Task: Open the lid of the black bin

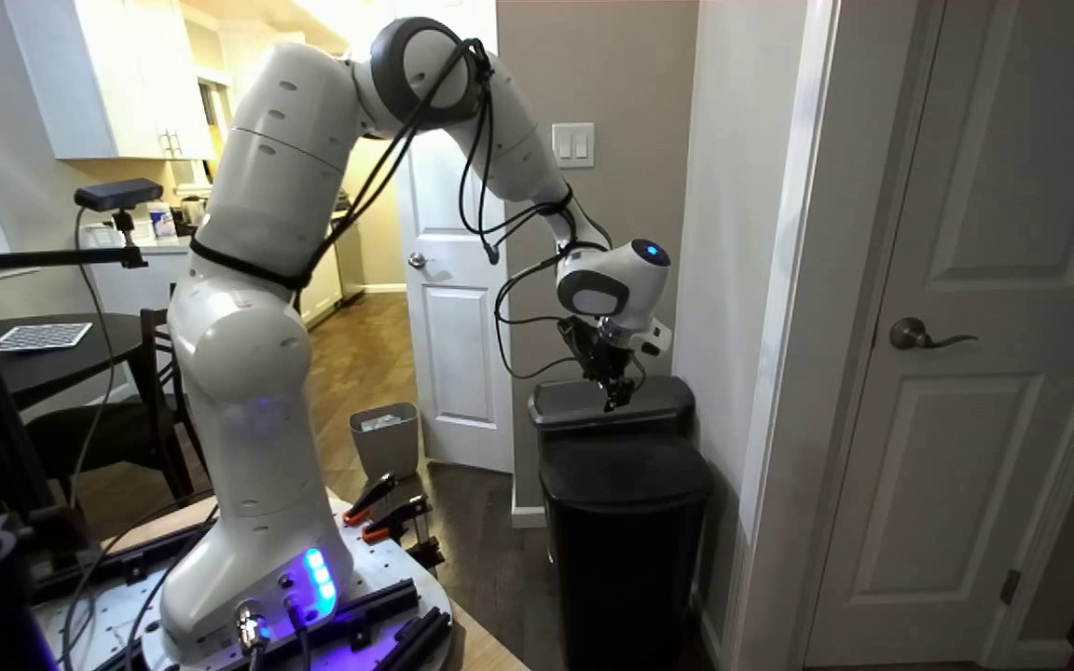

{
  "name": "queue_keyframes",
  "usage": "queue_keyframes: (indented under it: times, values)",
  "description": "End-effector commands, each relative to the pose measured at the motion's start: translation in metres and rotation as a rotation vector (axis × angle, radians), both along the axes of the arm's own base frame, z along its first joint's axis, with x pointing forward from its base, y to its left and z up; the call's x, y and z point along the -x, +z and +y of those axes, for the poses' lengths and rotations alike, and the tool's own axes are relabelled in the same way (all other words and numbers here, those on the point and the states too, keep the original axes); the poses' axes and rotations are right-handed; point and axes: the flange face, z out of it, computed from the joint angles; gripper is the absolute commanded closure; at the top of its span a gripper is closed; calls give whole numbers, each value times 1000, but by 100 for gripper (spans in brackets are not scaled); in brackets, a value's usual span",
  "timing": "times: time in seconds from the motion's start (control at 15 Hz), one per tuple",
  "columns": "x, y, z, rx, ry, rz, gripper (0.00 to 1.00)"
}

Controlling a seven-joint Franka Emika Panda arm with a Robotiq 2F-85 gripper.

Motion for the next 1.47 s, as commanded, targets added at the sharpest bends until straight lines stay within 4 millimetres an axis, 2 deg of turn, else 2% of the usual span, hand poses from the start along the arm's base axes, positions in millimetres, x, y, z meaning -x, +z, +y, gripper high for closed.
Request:
queue_keyframes:
  times: [0.0,0.4,0.47,0.87,1.13,1.4]
  values:
    - [-1,0,0,0,1,0,0]
    - [-2,1,3,-2,5,-2,0]
    - [-1,-5,2,-9,7,5,0]
    - [-34,-72,-12,-137,-23,35,0]
    - [-53,-118,-40,-194,-95,50,0]
    - [-63,-160,-68,-264,-163,55,0]
